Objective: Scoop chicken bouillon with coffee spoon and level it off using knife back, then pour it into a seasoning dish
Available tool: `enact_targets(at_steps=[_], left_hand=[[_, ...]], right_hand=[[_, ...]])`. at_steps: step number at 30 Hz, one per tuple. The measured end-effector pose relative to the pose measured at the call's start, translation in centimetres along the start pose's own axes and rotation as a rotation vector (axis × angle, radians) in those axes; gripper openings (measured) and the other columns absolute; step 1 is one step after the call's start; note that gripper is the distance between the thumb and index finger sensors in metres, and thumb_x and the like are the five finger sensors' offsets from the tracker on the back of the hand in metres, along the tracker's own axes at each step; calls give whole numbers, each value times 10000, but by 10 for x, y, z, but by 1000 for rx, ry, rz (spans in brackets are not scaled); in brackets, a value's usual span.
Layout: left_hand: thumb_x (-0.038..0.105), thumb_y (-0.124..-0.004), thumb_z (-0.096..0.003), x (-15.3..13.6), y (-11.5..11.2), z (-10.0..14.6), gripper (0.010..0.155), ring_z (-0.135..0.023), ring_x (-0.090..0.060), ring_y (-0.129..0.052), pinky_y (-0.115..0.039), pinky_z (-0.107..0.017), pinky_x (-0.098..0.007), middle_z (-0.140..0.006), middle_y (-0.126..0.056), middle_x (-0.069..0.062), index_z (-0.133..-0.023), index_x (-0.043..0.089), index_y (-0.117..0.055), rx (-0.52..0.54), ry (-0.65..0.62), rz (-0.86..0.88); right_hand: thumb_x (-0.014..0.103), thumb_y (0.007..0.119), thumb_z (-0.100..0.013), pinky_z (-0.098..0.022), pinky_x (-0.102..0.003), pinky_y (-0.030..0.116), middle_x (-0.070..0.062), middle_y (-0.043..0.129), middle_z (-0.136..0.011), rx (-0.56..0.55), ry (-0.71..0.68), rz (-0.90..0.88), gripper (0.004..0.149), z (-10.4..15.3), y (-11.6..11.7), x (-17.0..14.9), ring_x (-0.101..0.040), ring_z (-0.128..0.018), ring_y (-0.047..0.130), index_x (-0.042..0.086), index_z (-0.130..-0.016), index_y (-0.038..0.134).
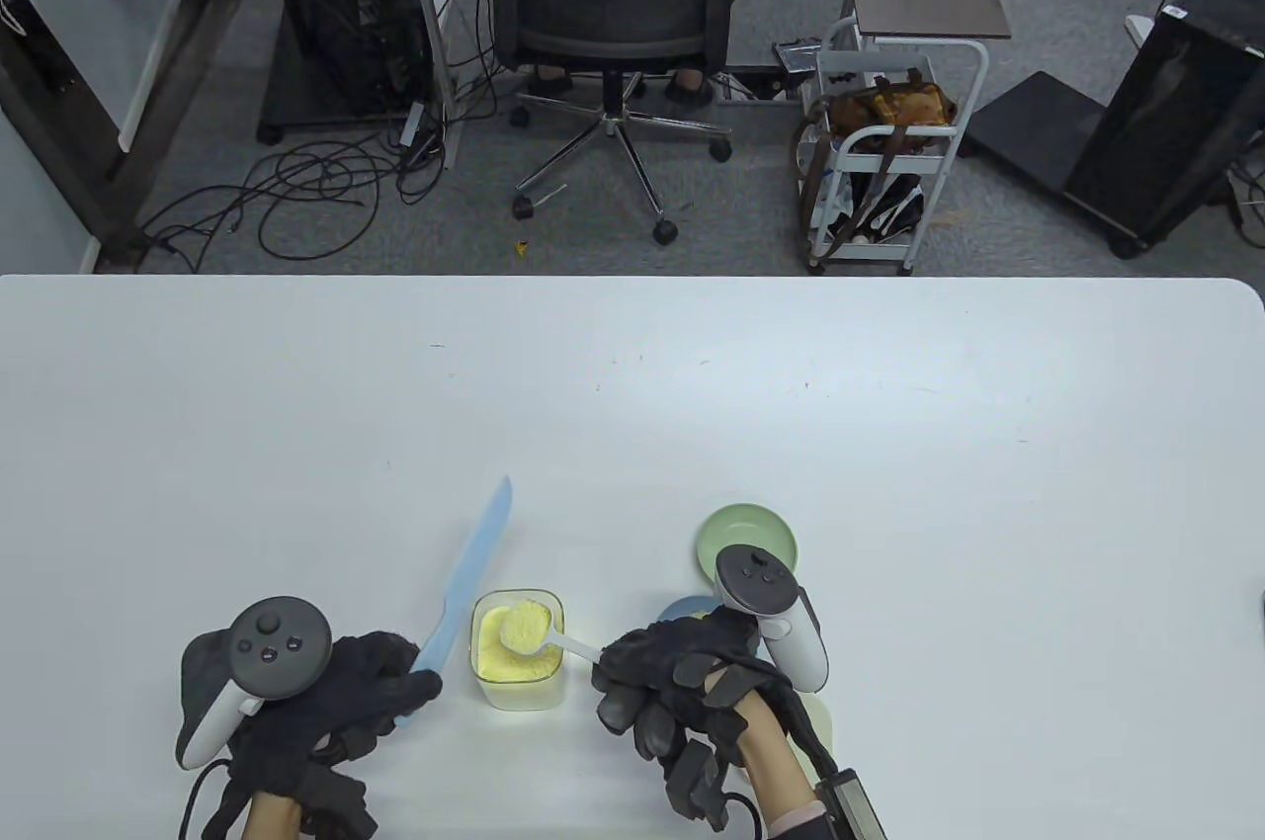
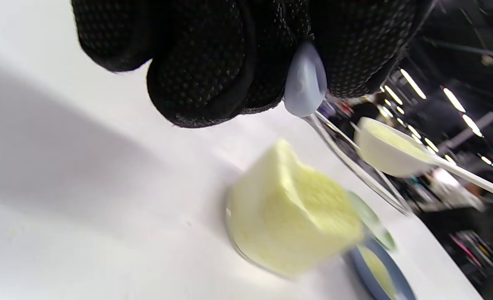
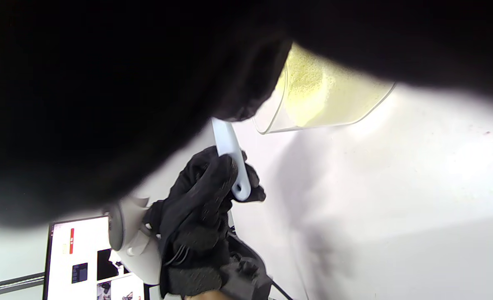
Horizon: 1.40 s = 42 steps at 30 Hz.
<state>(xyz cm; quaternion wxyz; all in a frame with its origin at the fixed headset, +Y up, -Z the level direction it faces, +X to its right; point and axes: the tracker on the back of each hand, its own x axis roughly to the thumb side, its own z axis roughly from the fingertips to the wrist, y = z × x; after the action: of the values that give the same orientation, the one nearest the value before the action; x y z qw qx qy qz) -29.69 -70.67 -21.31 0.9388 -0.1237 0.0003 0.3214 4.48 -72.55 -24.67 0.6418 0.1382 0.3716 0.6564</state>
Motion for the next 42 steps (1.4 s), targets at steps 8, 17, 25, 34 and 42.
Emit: enact_targets(at_steps=[8, 17, 25, 34, 42], left_hand=[[423, -899, -405, -36, -26, -28, 459, -324, -187, -1028, -814, -334, -361, -528, -997, -106, -738, 108, -871, 7, 288, -144], [415, -913, -356, -47, -36, -34, 434, -252, -159, -1008, -812, -307, -348, -453, -985, -86, -679, 125, -891, -40, 374, -213], [468, -919, -304, -44, -35, -31, 451, -241, -129, -1001, -816, -304, -341, -437, -987, -48, -646, 176, -888, 39, 389, -326], [531, -794, -417, -29, -27, -19, 622, -590, -242, -1004, -774, -502, -434, -762, -925, -134, -893, 133, -757, 236, 264, -290], [609, -662, -448, -29, -27, -16, 857, -962, -389, -724, -595, -684, -562, -1093, -534, -249, -1089, 117, -374, 282, 236, -230]], right_hand=[[199, 695, -469, 87, -251, 901, -228, 928, -330, 18, -16, -3, 441, 0, 2, 0, -20, 14, 1013, -195, -657, 628], [199, 698, -467, 92, -250, 899, -227, 930, -326, 24, -41, 2, 441, 5, 2, 2, -15, 20, 1012, -195, -654, 633], [201, 696, -469, 86, -252, 900, -226, 928, -331, 27, -38, -3, 442, 5, 3, 0, -19, 14, 1013, -193, -658, 630], [200, 700, -463, 94, -251, 896, -228, 928, -324, -16, -67, -17, 441, 22, -5, -1, -19, 21, 1010, -193, -653, 636], [182, 721, -437, 129, -268, 862, -256, 919, -299, -365, -55, -192, 440, 72, -63, -37, -50, 55, 987, -201, -643, 649]])
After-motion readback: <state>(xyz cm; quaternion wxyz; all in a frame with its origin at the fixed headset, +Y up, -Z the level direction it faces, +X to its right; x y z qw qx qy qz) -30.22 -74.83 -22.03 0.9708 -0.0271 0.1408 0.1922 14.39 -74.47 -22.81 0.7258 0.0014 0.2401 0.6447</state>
